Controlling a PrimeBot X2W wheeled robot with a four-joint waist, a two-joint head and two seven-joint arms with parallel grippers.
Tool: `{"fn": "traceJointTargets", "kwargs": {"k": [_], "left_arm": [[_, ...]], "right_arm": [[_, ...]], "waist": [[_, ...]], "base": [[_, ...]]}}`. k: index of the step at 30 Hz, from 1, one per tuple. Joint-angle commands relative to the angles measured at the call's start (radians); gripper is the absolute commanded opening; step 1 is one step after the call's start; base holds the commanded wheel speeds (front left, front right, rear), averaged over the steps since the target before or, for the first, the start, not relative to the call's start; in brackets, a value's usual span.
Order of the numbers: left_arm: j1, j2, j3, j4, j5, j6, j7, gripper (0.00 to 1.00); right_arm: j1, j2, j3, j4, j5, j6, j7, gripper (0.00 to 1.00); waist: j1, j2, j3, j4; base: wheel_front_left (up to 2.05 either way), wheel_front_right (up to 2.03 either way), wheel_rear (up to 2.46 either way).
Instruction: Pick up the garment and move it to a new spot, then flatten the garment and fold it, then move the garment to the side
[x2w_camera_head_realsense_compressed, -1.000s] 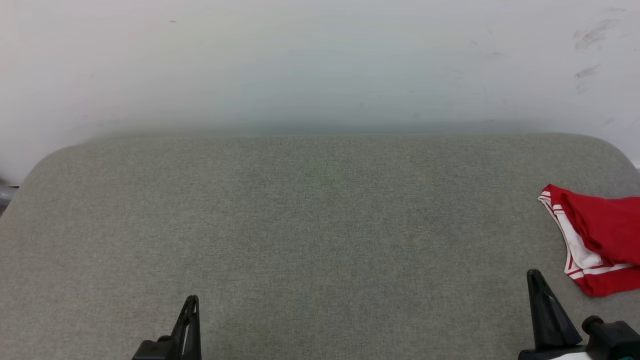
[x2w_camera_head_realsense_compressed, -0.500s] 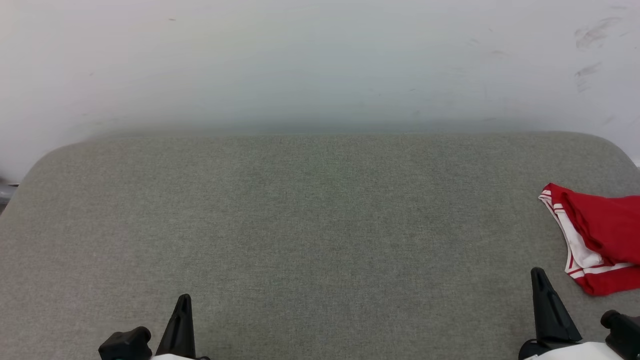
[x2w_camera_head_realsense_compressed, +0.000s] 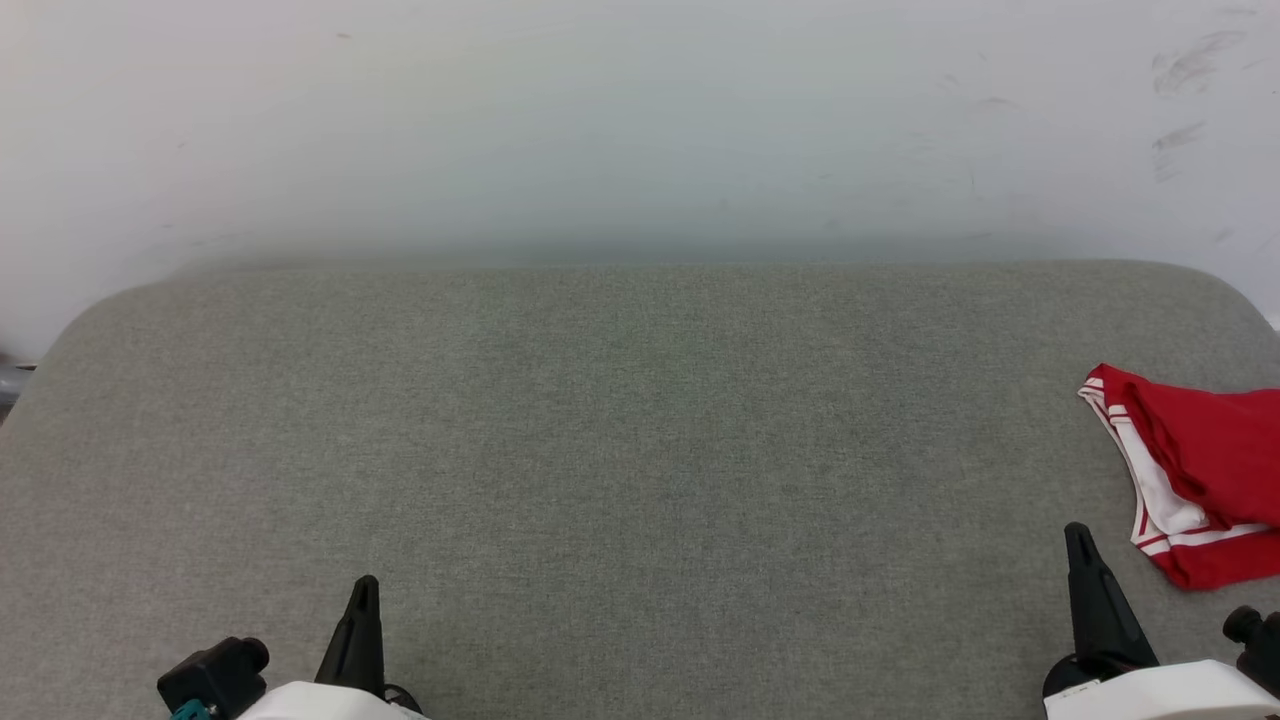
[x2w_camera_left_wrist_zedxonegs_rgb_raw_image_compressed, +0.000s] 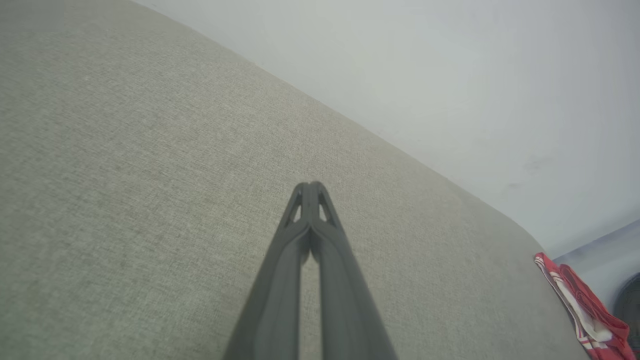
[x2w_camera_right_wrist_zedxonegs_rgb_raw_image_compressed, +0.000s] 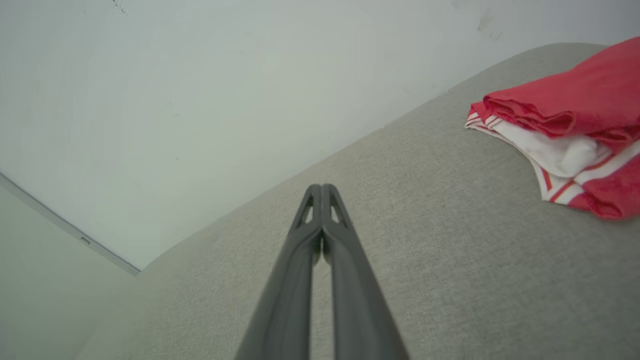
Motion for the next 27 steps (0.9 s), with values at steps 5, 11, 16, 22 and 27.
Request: {"fn": "traceJointTargets", "kwargs": {"k": [5,11,16,22,27], "left_arm": [[-0.041,0.001,0.016,-0.001,-0.100,-0.018,0.019,0.00],[-0.057,-0.001,0.026,0.008,-0.188,-0.030,0.039,0.00],[-0.071,-0.002,0.035,0.015,-0.257,-0.040,0.054,0.00],[-0.084,-0.005,0.045,0.024,-0.334,-0.052,0.073,0.00],[-0.094,-0.007,0.052,0.030,-0.396,-0.060,0.088,0.00]], "right_arm": [[-0.041,-0.011,-0.002,0.003,0.099,0.000,0.021,0.00],[-0.056,-0.012,-0.003,0.015,0.186,0.000,0.042,0.00],[-0.066,-0.012,-0.004,0.026,0.254,0.000,0.058,0.00],[-0.080,-0.013,-0.006,0.036,0.331,0.000,0.076,0.00],[-0.092,-0.013,-0.008,0.045,0.392,-0.001,0.091,0.00]], "waist": [[-0.0001,0.0000,0.002,0.000],[-0.0001,0.0000,0.004,0.000],[-0.0001,0.0000,0.005,-0.001],[-0.0001,0.0000,0.007,-0.001],[-0.0001,0.0000,0.009,-0.001]], "base": [[0.00,0.00,0.00],[0.00,0.00,0.00],[0.00,0.00,0.00],[0.00,0.00,0.00],[0.00,0.00,0.00]]}}
